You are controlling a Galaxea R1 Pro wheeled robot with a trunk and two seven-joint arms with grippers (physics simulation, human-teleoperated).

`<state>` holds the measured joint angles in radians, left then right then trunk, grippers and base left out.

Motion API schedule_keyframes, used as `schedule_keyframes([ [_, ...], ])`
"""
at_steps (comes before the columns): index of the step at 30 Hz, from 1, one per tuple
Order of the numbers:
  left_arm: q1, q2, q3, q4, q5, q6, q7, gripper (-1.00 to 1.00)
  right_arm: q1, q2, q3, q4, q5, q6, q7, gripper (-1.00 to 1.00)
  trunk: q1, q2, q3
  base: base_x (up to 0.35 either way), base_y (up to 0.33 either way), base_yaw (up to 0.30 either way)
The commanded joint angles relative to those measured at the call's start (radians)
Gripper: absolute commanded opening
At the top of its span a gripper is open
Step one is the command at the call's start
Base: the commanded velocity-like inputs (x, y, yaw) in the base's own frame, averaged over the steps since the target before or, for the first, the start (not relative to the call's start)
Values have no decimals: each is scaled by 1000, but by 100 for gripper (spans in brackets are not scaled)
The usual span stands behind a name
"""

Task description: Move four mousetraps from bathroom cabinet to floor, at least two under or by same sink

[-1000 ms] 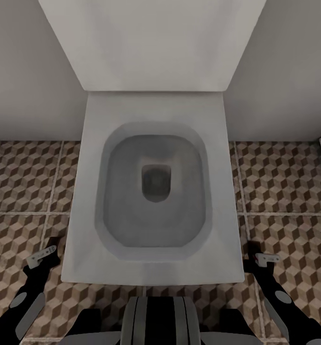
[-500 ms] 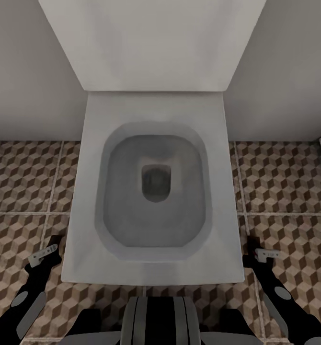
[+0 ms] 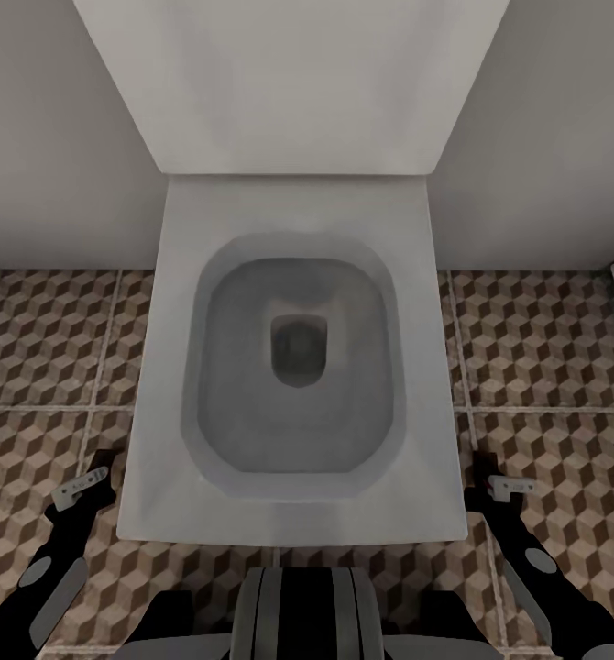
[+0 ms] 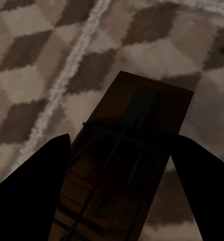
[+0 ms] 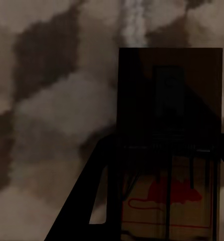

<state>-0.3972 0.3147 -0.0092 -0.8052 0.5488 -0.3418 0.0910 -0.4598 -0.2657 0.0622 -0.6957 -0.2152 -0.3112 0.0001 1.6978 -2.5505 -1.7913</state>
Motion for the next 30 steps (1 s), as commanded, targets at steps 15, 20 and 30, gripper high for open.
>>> schedule_keyframes([
  [15, 0, 3, -2, -1, 3, -3, 12, -100, 0, -1, 4, 1, -12, -5, 0, -100, 2, -1, -16, 0, 0, 0],
  [20, 0, -1, -2, -2, 3, -4, 12, -100, -1, -1, 4, 1, -11, -5, 0, -100, 2, -1, -16, 0, 0, 0],
  [30, 0, -2, -3, -2, 3, -6, 12, -100, -1, -2, 4, 2, -12, -6, 0, -100, 2, -1, -16, 0, 0, 0],
])
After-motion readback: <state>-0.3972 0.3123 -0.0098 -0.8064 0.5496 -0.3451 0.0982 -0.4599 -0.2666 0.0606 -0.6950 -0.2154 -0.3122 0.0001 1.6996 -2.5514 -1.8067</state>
